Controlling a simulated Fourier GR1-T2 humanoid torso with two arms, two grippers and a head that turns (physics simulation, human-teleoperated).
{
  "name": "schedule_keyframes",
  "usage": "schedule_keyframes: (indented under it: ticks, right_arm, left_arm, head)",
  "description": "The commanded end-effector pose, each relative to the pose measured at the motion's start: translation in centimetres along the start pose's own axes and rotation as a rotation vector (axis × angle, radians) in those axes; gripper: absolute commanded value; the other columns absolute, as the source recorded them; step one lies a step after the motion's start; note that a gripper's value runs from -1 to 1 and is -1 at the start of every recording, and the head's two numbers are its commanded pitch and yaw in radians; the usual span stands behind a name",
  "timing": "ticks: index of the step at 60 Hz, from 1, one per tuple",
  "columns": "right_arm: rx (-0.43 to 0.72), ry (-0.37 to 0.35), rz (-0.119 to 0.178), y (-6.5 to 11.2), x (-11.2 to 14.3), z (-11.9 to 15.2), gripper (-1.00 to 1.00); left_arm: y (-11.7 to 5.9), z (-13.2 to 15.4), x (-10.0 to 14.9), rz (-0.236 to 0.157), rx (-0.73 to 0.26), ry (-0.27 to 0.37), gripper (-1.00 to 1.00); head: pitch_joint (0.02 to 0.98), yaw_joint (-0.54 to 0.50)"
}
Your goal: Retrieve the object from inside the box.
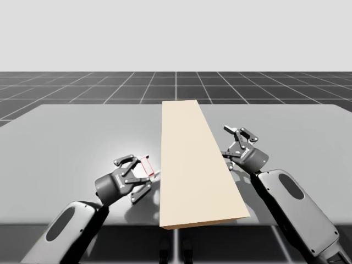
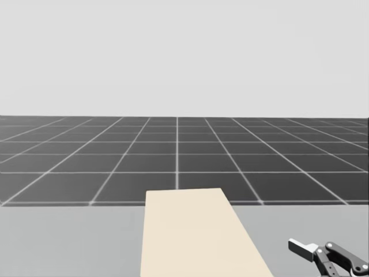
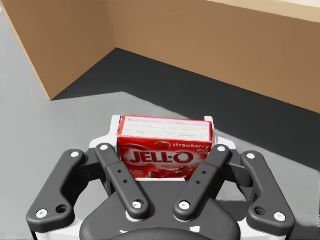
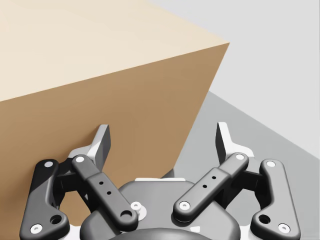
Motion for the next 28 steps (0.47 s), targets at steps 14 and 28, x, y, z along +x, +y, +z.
schedule_keyframes:
  ticks: [14,28]
  right_arm:
    - [0.121,-0.031,-0.076,4.8,-0.5,-2.3,-1.00]
    - [0.114,-0.035,-0.075,4.7,-0.5,-2.3,-1.00]
  left_arm:
    - [-0.4,6.3,11.1,-0.103,-0.042,-0.042,1.00]
    - [3.5,6.0,18.0,-0.188,-0.050,-0.094,1.00]
  head:
    - [0.216,-0.03]
    - [0.215,-0.04]
